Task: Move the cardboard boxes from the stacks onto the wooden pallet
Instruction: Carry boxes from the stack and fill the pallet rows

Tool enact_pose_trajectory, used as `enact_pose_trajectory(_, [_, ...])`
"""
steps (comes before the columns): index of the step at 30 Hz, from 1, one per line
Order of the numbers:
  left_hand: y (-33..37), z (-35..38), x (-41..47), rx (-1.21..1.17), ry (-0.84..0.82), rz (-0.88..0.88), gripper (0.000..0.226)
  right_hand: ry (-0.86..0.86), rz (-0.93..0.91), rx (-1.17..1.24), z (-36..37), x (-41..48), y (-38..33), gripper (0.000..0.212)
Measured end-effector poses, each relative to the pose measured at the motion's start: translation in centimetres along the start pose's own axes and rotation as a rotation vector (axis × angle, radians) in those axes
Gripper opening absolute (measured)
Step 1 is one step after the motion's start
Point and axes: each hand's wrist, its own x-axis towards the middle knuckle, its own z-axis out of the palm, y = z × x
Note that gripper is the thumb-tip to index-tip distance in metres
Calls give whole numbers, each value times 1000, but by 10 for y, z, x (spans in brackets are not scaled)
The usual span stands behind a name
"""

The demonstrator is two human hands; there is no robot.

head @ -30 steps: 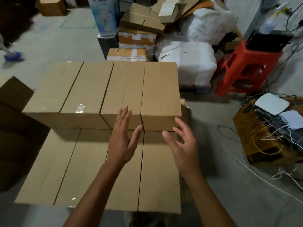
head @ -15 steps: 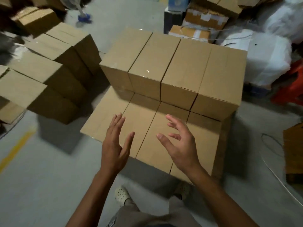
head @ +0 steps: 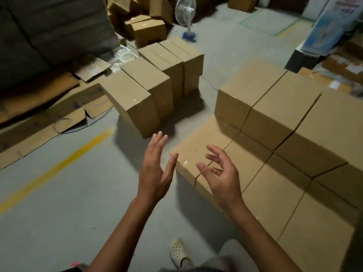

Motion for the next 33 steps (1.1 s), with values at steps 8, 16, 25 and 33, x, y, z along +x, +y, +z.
enact_pose_trajectory(8, [-91,-72,38,22,140,-118,62,-84,-20,19,99,68,-16,54])
enact_pose_trajectory(16, [-189,-96,142,83,163,-172,63,-122,-18,28,194,190,-10,56])
enact_pose_trajectory(25, [-287,-104,302,77,119,-263,62,-115,51,30,276,360,-11,47])
enact_pose_trajectory(33, [-368,-101,411,-34,94,-412,64,-125,162,-39,337,483,1,45])
